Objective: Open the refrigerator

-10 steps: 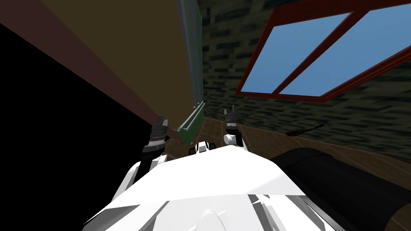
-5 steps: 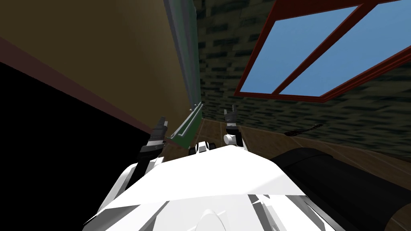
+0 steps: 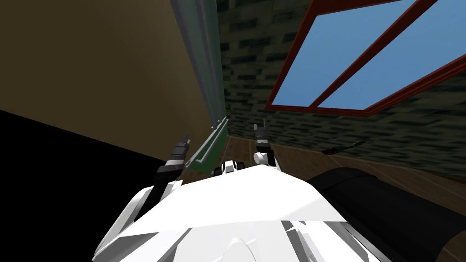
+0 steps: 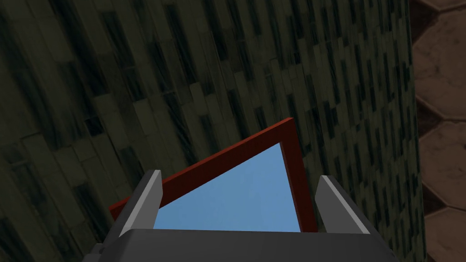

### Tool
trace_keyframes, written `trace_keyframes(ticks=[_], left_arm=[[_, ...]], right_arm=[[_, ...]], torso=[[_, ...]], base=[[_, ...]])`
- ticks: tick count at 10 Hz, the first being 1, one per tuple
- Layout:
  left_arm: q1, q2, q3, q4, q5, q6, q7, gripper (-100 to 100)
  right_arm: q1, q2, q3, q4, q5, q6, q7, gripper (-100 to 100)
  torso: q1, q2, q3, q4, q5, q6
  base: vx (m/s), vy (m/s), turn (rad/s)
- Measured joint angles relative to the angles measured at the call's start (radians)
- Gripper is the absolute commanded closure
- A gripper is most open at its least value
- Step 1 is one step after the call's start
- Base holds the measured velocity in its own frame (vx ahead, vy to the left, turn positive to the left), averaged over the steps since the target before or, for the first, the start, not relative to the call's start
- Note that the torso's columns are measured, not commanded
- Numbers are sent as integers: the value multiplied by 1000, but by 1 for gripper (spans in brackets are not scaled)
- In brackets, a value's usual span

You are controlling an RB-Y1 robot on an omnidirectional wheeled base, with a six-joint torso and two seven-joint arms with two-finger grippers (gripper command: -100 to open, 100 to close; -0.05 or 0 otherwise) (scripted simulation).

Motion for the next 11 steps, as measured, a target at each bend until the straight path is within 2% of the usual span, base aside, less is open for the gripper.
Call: trace_keyframes(ticks=[2,4,11], left_arm=[[11,34,8,-2,-12,50,4,-100],[13,49,3,-7,-24,92,1,-100],[53,166,17,-37,-61,261,12,-100]], right_arm=[[0,0,0,0,0,0,0,0],[0,0,0,0,0,0,0,0],[0,0,0,0,0,0,0,0]], torso=[[-1,-5,-3,-1,0,0],[0,0,0,0,0,0],[8,-30,-19,-8,2,8]], base=[[145,-59,-40],[119,-66,-61],[134,-58,-49]])
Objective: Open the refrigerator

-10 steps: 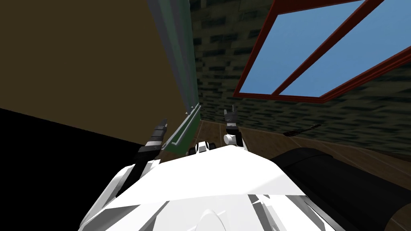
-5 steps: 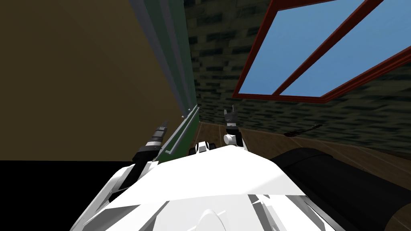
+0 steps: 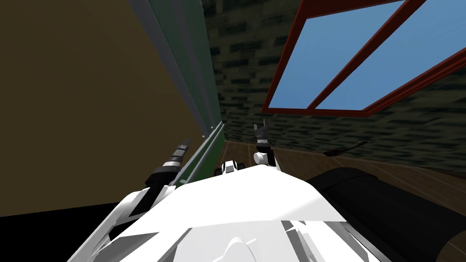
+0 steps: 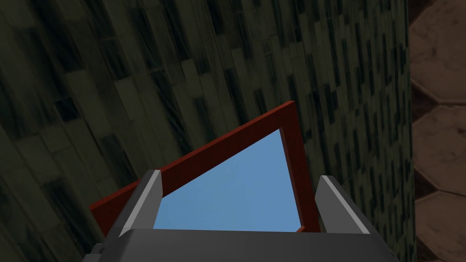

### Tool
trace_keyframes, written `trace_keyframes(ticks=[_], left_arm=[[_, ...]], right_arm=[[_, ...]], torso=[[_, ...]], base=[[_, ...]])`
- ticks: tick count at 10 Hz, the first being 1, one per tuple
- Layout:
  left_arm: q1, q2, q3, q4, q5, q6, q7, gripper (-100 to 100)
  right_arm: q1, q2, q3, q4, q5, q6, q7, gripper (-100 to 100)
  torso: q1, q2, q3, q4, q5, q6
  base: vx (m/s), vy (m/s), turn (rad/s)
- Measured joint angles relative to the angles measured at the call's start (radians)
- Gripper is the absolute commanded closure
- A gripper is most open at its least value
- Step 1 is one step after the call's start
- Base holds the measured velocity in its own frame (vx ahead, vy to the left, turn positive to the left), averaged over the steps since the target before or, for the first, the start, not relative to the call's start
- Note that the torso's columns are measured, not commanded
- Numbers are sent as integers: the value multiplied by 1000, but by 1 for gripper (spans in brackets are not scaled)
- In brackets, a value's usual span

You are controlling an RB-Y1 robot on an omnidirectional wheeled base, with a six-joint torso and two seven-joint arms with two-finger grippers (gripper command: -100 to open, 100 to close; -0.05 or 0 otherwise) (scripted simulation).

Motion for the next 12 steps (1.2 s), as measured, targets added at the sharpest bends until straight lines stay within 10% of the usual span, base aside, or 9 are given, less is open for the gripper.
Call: trace_keyframes(ticks=[12], left_arm=[[25,132,14,-184,-43,195,9,-100]], right_arm=[[0,0,0,0,0,0,0,0]], torso=[[-6,22,14,6,-2,-7]], base=[[99,-24,-31]])
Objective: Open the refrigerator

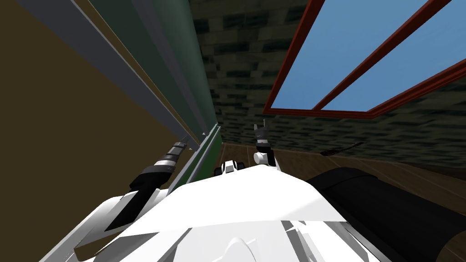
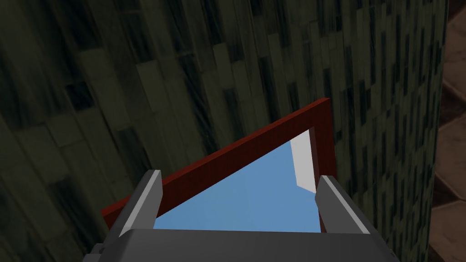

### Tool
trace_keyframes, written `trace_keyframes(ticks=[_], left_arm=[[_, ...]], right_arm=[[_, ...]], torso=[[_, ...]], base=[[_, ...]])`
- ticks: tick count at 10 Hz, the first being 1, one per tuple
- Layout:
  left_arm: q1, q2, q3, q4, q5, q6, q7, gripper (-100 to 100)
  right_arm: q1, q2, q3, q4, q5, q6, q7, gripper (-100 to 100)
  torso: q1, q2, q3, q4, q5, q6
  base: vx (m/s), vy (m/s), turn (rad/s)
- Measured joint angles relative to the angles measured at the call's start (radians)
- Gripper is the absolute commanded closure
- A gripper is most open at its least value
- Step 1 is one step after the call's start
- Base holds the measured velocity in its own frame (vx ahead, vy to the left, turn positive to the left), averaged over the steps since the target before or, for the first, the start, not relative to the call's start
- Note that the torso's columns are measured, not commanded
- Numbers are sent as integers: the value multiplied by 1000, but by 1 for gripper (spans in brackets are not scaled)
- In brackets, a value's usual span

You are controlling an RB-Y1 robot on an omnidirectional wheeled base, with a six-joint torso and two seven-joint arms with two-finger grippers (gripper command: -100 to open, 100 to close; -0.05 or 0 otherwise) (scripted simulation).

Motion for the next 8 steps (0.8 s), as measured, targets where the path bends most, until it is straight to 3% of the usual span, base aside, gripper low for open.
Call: trace_keyframes(ticks=[1,4,8], left_arm=[[2,1,-1,-2,1,2,2,100],[-8,36,-11,-7,0,-26,2,100],[-21,134,-37,-9,34,-79,30,100]], right_arm=[[0,0,0,0,0,0,0,0],[-1,0,0,0,0,0,0,0],[-1,0,0,0,0,0,0,0]], torso=[[1,0,-1,-1,0,0],[-4,10,7,-2,4,3],[-5,7,3,0,0,0]], base=[[-3,-6,-2],[-187,9,-181],[-206,-38,-162]])
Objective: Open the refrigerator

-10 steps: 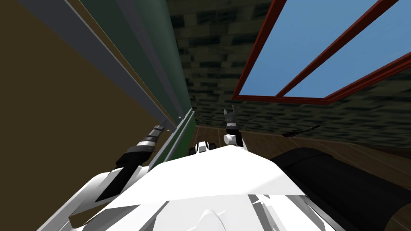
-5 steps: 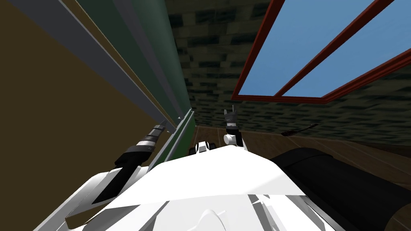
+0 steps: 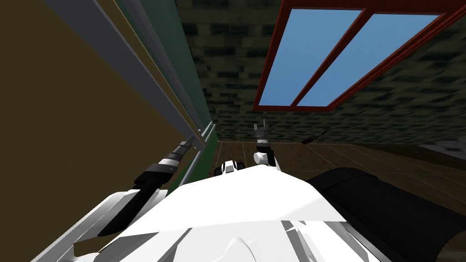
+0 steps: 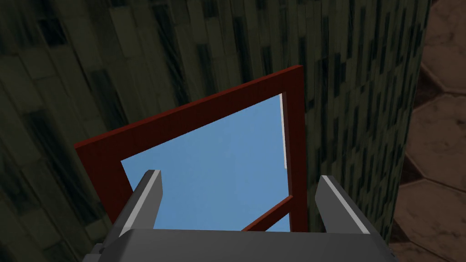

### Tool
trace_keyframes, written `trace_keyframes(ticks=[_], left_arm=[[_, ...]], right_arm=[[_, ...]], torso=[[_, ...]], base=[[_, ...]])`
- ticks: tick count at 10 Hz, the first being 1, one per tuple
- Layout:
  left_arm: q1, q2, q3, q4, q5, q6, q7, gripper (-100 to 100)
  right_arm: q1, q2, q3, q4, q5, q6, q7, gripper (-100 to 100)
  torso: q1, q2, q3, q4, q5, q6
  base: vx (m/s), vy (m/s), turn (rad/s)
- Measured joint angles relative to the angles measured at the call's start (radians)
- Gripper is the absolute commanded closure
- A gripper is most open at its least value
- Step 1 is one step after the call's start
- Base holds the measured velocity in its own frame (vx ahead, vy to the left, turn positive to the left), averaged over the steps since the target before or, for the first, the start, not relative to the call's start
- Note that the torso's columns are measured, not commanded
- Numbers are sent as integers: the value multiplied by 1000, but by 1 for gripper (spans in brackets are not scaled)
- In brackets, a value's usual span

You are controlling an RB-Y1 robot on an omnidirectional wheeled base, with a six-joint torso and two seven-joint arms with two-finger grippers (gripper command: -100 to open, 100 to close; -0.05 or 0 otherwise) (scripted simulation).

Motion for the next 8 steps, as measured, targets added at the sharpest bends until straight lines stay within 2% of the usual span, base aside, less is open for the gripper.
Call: trace_keyframes(ticks=[2,3,4,6,8], left_arm=[[-1,36,-17,-2,9,-30,9,100],[2,40,-22,-1,9,-36,8,100],[-7,54,-33,2,9,-45,8,100],[-9,87,-39,3,15,-94,18,100],[-20,121,-60,-1,21,-118,24,100]], right_arm=[[0,0,0,0,0,0,0,0],[0,0,0,0,0,0,0,0],[0,0,0,0,0,0,0,0],[0,0,0,0,0,0,0,0],[0,0,0,0,0,0,0,0]], torso=[[4,-2,-2,1,0,-2],[7,-5,-4,2,0,-4],[5,-3,-3,0,1,2],[4,2,3,0,2,-2],[3,2,1,2,1,-2]], base=[[-133,-9,-89],[-126,21,-156],[-194,62,-209],[-185,31,-150],[-166,11,-135]])
